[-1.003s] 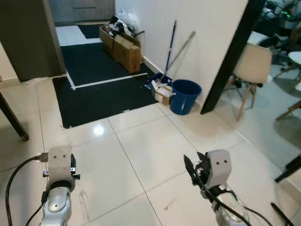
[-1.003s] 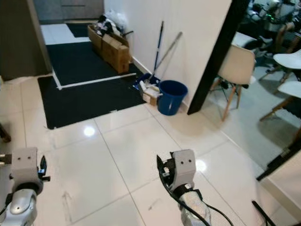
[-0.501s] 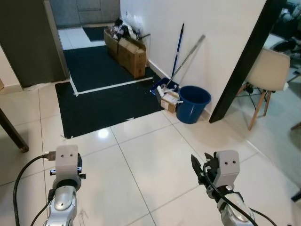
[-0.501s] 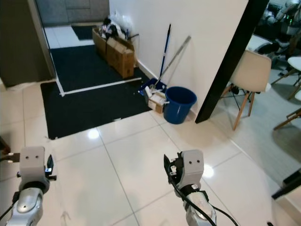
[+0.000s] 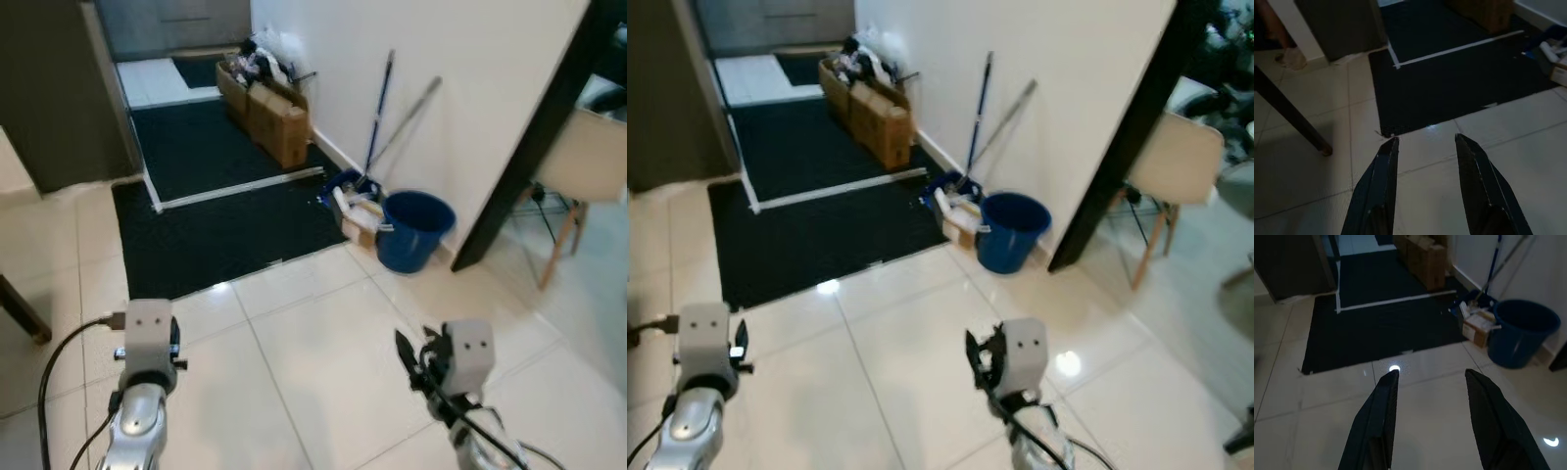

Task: Setting the table

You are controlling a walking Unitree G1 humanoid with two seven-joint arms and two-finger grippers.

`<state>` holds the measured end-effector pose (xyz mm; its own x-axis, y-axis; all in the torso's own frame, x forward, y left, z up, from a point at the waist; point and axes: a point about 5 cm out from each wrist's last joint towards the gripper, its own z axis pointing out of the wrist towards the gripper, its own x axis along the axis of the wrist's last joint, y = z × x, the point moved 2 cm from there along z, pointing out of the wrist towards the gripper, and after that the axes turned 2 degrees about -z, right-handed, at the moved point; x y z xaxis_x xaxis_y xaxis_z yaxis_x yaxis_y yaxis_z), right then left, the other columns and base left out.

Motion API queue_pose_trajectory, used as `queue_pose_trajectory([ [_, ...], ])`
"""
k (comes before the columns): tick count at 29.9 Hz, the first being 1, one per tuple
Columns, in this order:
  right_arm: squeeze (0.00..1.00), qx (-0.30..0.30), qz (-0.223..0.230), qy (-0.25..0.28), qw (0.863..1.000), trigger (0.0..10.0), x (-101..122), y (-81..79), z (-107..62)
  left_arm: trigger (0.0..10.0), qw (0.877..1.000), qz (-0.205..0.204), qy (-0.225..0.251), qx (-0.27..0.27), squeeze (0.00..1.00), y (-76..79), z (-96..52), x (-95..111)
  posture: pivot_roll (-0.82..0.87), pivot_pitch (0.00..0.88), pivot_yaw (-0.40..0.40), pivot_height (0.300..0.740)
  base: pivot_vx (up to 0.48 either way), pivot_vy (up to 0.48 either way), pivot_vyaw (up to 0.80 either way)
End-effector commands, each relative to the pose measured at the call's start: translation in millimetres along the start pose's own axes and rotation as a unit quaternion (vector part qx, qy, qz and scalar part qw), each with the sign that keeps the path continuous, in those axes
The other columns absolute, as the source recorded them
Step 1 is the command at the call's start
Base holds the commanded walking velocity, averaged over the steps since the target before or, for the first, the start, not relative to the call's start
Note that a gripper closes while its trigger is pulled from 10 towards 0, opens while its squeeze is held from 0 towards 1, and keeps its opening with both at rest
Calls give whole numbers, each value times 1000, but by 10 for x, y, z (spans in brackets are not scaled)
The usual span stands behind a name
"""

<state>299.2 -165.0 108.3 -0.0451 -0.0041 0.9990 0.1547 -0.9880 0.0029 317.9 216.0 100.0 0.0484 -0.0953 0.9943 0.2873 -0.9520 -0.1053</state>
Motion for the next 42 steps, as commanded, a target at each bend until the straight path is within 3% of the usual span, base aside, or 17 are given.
queue_pose_trajectory([
  [1, 0, 0, 10, -14, 1000, 10000, -90, -31, -47, 10000, 1000, 5, -16, -1, 0, -11, -31, -95, 40, 107, 45, 740, 480, 0, 0],
  [42, 0, 0, 8, -15, 1000, 10000, -111, -17, -60, 10000, 1000, 4, -14, -24, 0, 118, -8, -86, 28, 101, 54, 740, 480, 0, 0],
])
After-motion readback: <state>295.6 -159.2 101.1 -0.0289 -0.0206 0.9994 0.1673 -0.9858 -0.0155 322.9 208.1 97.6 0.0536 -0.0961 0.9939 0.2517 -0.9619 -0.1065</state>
